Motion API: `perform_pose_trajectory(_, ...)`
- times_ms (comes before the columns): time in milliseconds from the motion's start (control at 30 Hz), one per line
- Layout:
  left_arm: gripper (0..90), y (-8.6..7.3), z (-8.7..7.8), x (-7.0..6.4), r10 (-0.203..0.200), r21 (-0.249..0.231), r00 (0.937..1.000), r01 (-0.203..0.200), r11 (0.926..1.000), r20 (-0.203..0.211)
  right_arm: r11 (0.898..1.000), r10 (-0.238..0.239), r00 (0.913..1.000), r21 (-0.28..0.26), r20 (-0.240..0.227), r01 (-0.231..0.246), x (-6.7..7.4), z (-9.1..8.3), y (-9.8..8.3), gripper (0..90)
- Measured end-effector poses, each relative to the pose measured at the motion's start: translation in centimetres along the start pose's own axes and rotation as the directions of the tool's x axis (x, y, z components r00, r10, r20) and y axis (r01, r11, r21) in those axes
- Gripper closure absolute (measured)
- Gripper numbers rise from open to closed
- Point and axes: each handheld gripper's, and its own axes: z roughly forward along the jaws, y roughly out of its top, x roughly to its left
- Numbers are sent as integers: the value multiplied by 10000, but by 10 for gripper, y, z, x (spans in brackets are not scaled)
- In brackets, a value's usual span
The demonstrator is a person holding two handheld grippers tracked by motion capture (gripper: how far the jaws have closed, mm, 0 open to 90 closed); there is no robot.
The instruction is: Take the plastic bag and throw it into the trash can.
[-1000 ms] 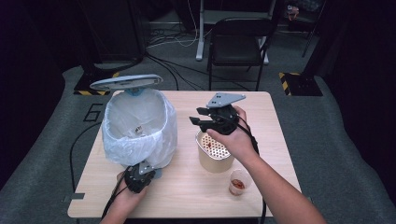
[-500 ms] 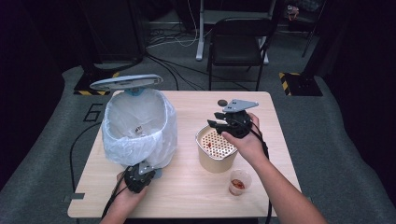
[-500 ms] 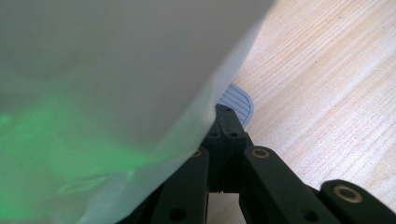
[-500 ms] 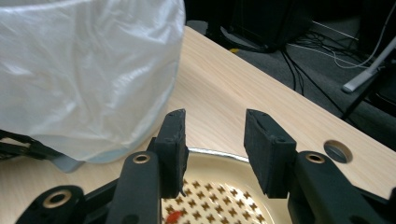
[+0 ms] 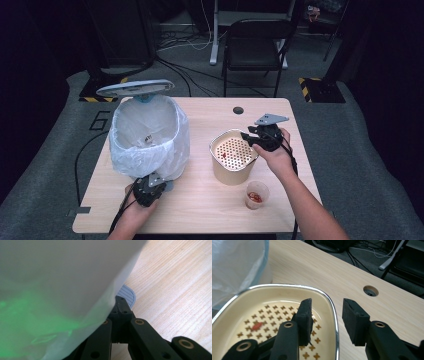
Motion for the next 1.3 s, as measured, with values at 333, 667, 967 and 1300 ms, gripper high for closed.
perform_pose_trajectory(333, 900, 0, 0, 0, -10, -5, 10000, 10, 10000, -2, 9992, 139, 9998, 387, -171, -132, -11, 7, -17, 703)
perform_pose_trajectory(667, 900, 0, 0, 0, -14, -8, 10000, 14, 10000, 3, 9968, 156, 9978, 797, -647, -104, -16, 16, -27, 803)
perform_pose_trajectory(967, 900, 0, 0, 0, -18, -7, 10000, 18, 10000, 0, 9975, 67, 9907, 707, -1358, 30, -11, 15, -28, 828)
perform_pose_trajectory(1300, 900, 0, 0, 0, -41, -22, 10000, 41, 10000, -6, 9972, -410, 9847, 555, -1692, 511, 6, 11, -31, 820)
